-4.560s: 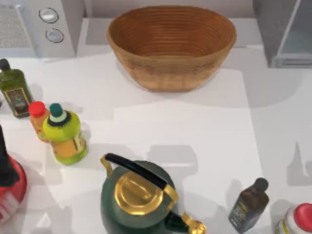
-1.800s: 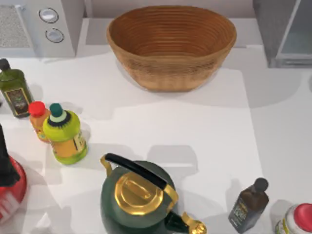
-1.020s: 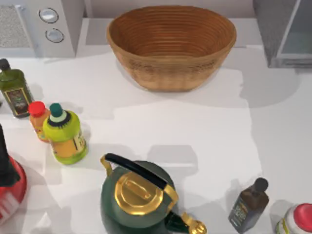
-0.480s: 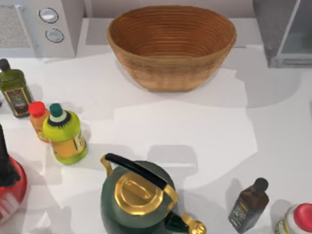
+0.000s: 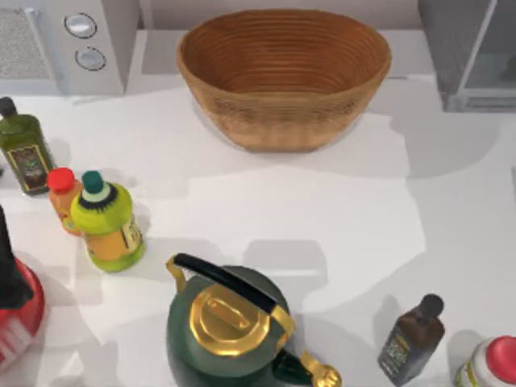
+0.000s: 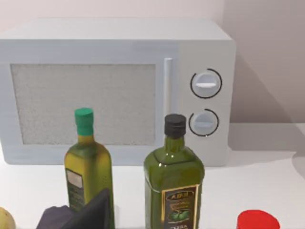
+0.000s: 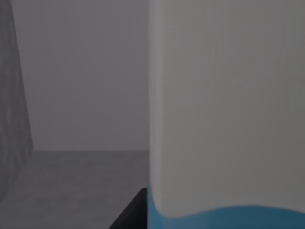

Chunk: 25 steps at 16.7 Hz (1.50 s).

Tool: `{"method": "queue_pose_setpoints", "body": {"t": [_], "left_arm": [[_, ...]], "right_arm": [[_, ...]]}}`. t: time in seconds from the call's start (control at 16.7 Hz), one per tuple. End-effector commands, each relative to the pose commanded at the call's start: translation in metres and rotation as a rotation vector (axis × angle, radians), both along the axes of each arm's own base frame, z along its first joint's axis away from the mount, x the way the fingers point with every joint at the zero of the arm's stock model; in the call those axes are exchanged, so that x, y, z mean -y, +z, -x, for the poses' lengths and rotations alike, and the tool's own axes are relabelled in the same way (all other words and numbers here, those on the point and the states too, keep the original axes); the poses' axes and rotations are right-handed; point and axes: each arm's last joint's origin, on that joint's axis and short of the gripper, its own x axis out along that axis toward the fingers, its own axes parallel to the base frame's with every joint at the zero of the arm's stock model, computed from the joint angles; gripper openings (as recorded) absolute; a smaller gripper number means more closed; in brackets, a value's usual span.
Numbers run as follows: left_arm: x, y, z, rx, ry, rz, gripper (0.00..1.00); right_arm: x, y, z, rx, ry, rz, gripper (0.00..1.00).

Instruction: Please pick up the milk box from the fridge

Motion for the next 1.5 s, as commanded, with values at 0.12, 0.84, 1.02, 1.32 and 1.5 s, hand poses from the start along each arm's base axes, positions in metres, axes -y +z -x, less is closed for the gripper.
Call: {"method": "queue_pose_setpoints", "body": {"t": [0.12,0.84,1.02,1.32,1.5], "left_arm": [[0.0,0.0,0.0,0.0,0.0,0.0,1.0],[0.0,0.0,0.0,0.0,0.0,0.0,1.0],[0.0,0.0,0.0,0.0,0.0,0.0,1.0],[0.0,0.0,0.0,0.0,0.0,0.0,1.0],[0.0,0.0,0.0,0.0,0.0,0.0,1.0]], "right_arm": [[0.0,0.0,0.0,0.0,0.0,0.0,0.4],[0.0,0.0,0.0,0.0,0.0,0.0,0.0],[0.001,0.002,0.0,0.001,-0.003,-0.001,0.0],[0.002,0.037,0.0,0.001,-0.003,-0.001,0.0],[0.001,0.051,0.0,0.001,-0.003,-0.001,0.0]]}}
